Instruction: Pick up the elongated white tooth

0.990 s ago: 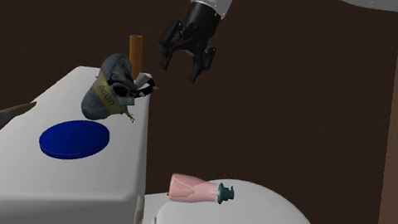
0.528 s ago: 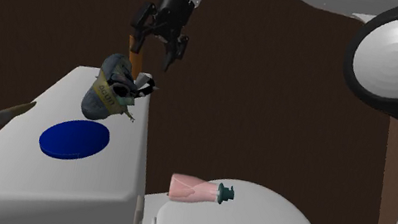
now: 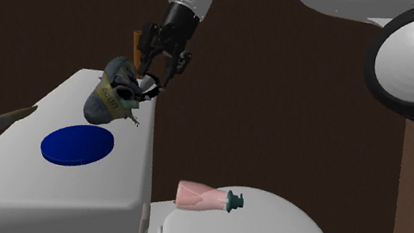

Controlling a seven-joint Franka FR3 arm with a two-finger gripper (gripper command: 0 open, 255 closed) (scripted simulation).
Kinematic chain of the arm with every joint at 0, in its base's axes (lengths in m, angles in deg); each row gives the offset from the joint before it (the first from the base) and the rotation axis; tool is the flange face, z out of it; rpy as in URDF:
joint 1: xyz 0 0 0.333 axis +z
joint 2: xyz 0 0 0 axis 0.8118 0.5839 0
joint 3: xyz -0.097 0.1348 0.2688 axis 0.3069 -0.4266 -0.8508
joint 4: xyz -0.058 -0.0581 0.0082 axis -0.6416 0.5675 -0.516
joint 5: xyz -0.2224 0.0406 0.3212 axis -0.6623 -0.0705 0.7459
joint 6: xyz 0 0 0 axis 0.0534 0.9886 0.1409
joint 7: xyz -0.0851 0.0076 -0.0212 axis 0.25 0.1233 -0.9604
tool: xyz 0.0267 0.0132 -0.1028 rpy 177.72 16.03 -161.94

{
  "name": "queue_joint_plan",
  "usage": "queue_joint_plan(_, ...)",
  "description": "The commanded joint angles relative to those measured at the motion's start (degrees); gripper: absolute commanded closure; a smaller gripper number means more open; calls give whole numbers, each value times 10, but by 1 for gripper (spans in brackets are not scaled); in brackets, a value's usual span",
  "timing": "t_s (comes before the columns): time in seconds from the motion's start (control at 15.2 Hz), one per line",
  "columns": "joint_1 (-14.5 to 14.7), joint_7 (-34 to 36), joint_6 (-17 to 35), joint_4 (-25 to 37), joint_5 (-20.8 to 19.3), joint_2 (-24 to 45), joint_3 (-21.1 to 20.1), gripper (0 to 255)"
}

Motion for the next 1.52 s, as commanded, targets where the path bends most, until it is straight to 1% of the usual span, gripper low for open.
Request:
queue_joint_plan(0.0, 0, -1, 2, -3, -1, 1, 0, 255)
queue_joint_plan(0.53, 0, -1, 2, -5, -1, 0, 0, 255)
queue_joint_plan(1.06, 2, 34, -59, 92, 0, 27, -3, 255)
queue_joint_plan(1.45, 6, 67, -112, 186, 0, 61, -6, 255)
